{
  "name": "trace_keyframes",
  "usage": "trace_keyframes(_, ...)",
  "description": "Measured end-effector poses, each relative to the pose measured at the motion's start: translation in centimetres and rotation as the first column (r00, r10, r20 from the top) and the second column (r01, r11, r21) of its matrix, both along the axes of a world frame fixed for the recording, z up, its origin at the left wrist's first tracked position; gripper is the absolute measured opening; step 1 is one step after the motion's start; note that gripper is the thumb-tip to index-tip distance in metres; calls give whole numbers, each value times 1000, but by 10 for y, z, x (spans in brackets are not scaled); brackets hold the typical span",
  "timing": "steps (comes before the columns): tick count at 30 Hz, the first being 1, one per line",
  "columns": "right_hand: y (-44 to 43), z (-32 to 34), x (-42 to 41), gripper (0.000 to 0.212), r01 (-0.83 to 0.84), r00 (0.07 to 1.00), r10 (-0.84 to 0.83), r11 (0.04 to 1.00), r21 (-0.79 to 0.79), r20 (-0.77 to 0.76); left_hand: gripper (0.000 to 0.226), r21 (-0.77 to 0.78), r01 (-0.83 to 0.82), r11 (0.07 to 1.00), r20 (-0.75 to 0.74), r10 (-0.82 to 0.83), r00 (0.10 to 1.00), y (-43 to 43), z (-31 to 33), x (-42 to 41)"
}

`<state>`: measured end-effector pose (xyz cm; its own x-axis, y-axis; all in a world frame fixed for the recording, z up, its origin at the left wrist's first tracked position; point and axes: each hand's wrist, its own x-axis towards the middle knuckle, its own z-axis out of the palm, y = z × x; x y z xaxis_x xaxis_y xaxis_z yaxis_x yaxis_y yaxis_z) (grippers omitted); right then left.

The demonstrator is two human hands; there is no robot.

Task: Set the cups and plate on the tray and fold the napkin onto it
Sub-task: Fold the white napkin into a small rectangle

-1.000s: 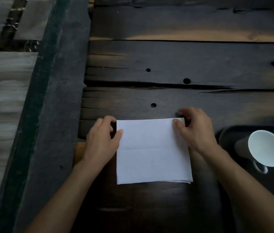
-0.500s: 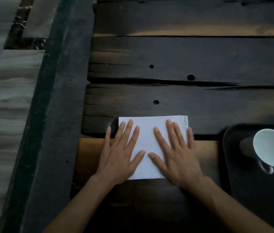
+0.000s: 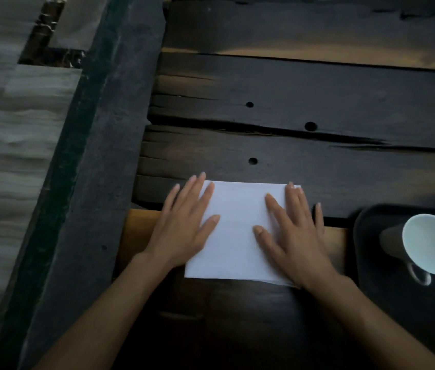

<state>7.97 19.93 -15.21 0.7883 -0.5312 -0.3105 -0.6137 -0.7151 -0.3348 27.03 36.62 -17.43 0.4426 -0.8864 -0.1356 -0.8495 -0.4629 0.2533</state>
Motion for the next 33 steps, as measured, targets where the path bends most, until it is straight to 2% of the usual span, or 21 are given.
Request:
trace_keyframes(2,-19,11,10,64,11,998,-11,1000,0,66,62,-93,-30,995,-41,27,999,-9,12,18)
trace_keyframes(4,-40,22,24,57,2,999,-2,1000,-8,34,54,-112,-51,992,-97,40,994,-22,24,33)
trace_keyframes(8,-73,38,43,35,-22,996,27,998,63,-89,43,14,-56,998,-264,58,963,-45,40,56)
trace_keyframes(13,-93,47,57,7,-99,973,125,986,136,-194,8,134,48,990,-306,-5,952,-63,49,70)
trace_keyframes(15,-99,50,59,6,-78,983,99,988,134,-157,5,114,26,993,-320,12,947,-68,52,72)
trace_keyframes(18,-104,57,54,13,-48,998,51,995,83,-31,4,-5,-84,996,-381,76,922,-66,62,71)
trace_keyframes(21,-100,70,39,19,-132,990,129,990,51,62,9,-72,-154,986,-457,105,883,-49,72,59)
trace_keyframes(24,-84,82,14,17,-225,965,211,972,71,158,14,-112,-128,985,-530,50,847,-19,81,45)
trace_keyframes(27,-62,82,-15,18,-277,934,261,960,36,246,21,-233,-88,968,-481,-36,876,15,79,29)
trace_keyframes(30,-38,70,-42,19,-301,912,275,953,40,304,24,-360,27,932,-285,-137,949,42,69,10)
trace_keyframes(33,-18,49,-62,18,-321,897,301,947,10,324,23,-382,195,903,-147,-268,952,61,52,-3)
